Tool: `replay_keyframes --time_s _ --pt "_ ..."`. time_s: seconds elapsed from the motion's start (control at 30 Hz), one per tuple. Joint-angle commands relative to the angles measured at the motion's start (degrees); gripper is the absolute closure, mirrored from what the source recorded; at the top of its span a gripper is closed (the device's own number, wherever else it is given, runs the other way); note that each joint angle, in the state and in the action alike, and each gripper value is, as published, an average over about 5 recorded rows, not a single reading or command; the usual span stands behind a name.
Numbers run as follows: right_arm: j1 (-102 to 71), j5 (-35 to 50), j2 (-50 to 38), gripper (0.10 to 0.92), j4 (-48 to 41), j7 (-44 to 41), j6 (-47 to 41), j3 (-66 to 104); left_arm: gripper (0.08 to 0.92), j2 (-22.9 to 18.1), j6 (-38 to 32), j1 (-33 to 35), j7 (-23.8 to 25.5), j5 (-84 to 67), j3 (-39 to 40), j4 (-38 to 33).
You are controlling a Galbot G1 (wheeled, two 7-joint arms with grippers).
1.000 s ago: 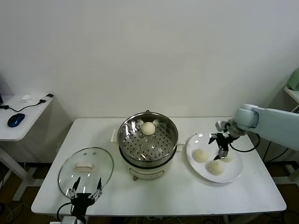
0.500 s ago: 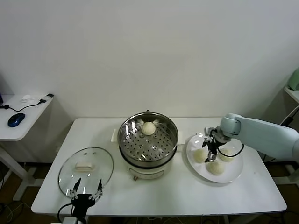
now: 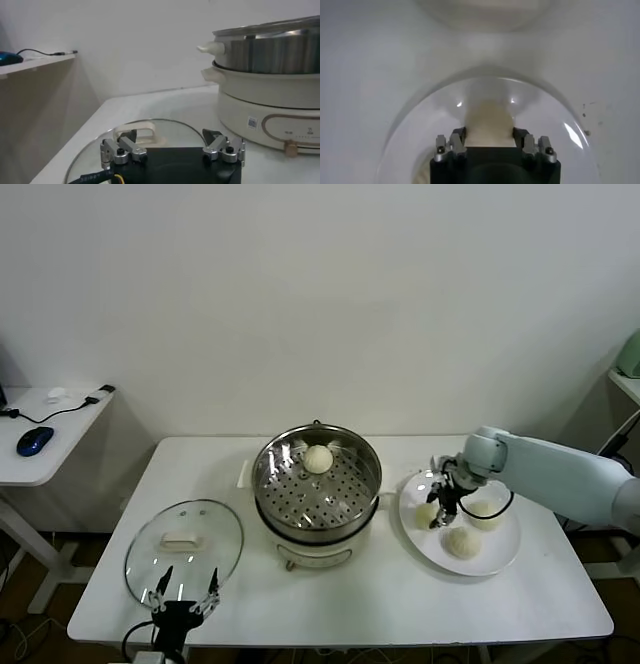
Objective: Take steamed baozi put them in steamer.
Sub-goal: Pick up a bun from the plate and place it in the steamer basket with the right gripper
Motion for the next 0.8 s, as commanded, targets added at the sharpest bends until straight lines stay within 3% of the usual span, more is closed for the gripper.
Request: replay_keyframes --time_s 0.03,0.23,0.43,0.57,0.8 --pt "24.69 9.10 0.10 0.387 4.73 -6.90 1.84 -14.13 0.177 -0.08 0.11 0.32 0.04 0.06 0.08 -0.95" --pt "38.29 22.47 5.92 0.381 9.36 -7.49 -1.08 -17.79 0.177 0.12 0.12 0.48 0.25 0.10 0.36 -1.76" --pt "40.05 33.53 16.15 0.380 18.60 1.39 -8.70 -12.64 0.177 0.48 0.26 0.05 0.45 -0.08 0.67 -2.36" --pt "34.76 35.59 23.82 0.380 19.06 5.89 -12.09 -9.60 0.177 0.59 0.30 -0.47 0.46 -0.13 0.76 -2.39" --pt "23.31 31.61 30.80 0.380 13.06 10.49 -14.41 -8.35 0.177 0.36 -0.14 -0.74 0.36 0.31 1.09 -1.87"
